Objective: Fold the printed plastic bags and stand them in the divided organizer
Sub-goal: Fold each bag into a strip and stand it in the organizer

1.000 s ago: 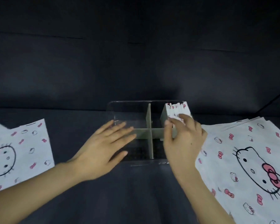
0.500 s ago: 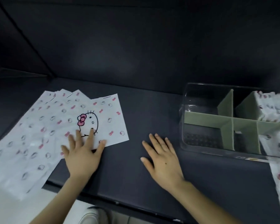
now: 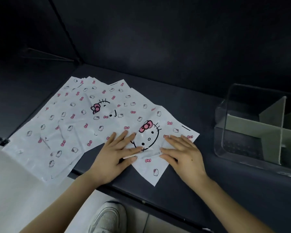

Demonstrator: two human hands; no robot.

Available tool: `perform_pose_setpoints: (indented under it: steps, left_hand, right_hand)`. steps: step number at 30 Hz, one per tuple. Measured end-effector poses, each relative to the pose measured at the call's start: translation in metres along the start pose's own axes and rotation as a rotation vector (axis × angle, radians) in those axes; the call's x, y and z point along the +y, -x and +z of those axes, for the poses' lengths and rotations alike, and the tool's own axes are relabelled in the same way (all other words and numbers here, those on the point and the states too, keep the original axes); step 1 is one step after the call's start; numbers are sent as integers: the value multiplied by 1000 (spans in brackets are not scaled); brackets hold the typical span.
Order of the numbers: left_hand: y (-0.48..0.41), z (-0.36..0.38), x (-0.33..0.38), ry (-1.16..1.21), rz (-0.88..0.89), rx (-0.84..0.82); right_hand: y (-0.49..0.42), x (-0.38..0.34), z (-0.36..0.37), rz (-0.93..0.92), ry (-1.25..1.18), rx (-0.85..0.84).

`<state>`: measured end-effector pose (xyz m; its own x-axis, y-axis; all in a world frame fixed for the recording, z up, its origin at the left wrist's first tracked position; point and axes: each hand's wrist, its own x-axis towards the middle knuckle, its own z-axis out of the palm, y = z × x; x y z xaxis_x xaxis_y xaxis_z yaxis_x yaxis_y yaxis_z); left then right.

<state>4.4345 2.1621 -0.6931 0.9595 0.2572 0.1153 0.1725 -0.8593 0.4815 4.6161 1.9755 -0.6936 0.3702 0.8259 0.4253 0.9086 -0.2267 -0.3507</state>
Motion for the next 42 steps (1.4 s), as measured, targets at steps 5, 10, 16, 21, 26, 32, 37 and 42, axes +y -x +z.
perform_pose_setpoints:
  steps: [5, 10, 16, 21, 26, 32, 37, 42]
  left_hand:
    - [5, -7, 8, 145, -16, 9]
    - [22, -29, 17, 617, -142, -16]
    - [18, -15, 36, 612, -449, 178]
    - [8, -17, 46, 718, -685, 293]
    - [4, -16, 48, 666, -705, 389]
    - [4, -9, 50, 678, -733, 477]
    - [4, -6, 54, 672, -731, 496]
    - [2, -5, 54, 653, -719, 525]
  right_hand:
    - [0, -24, -24, 75, 24, -56]
    - [-4, -40, -59, 525, -252, -477]
    - [-38, -36, -80, 800, -703, -608]
    - [-56, -24, -109, 888, -1015, -513]
    - [-39, -20, -97, 1089, -1126, -241]
    - [-25, -20, -74, 1392, -1137, 117]
    - [-25, -34, -72, 1372, -1037, 162]
    - [-25, -39, -77, 1202, -976, 173]
